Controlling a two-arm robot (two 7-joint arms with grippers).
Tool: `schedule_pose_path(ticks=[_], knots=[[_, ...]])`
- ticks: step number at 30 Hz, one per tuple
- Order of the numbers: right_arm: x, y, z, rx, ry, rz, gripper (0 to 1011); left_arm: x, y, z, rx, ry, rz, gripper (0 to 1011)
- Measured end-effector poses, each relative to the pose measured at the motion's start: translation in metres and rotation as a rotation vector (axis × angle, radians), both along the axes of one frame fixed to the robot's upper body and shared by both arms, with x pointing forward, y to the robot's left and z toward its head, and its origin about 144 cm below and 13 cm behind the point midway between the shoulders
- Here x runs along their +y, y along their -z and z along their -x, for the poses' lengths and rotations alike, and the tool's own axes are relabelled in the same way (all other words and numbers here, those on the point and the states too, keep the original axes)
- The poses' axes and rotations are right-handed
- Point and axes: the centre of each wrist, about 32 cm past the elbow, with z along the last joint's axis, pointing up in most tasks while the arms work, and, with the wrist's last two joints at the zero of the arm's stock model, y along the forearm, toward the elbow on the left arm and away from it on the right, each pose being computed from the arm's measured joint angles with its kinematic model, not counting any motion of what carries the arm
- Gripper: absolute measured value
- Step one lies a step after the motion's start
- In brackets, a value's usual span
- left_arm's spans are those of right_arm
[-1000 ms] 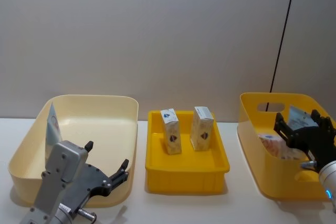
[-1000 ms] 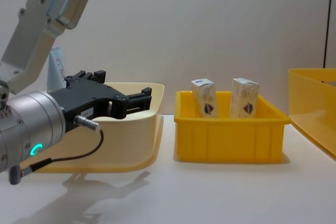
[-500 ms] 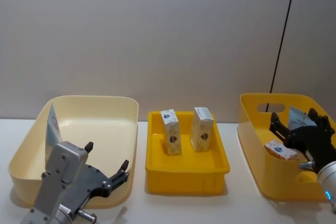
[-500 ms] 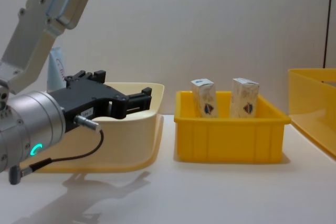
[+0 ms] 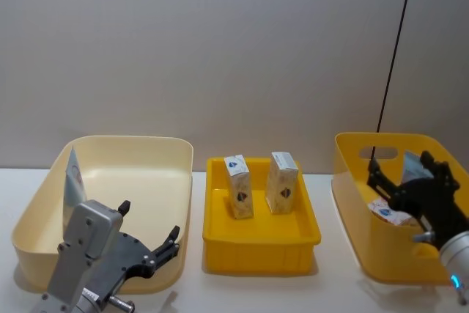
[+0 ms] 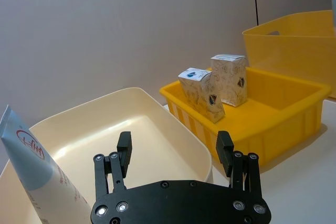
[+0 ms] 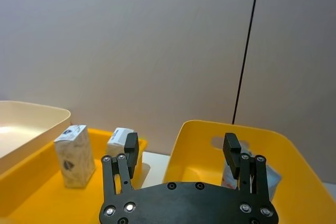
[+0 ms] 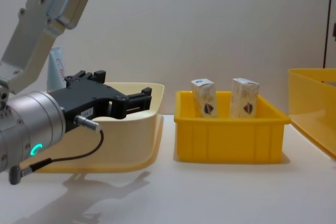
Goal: Bimanual collaborative sorting of washing and personal care products
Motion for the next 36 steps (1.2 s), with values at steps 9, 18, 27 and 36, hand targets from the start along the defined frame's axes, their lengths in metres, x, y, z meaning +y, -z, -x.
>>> schedule_pose_path(ticks=[9, 18, 27, 36], knots=[[0.016, 0.020, 0.019, 0.028, -0.058, -0.005, 1001, 0.000, 0.000, 0.000, 0.000, 0.000, 0.000, 1004], [0.035, 0.043, 0.044, 0.067, -0.127, -0.023, 1001, 0.000, 0.000, 0.000, 0.000, 0.000, 0.000, 1003], [0.045, 0.054, 0.059, 0.091, -0.162, -0.039, 1001, 0.000, 0.000, 0.000, 0.000, 0.000, 0.000, 1003], [0.045, 0.054, 0.060, 0.093, -0.163, -0.039, 1001, 0.000, 0.000, 0.000, 0.000, 0.000, 0.000, 1003]])
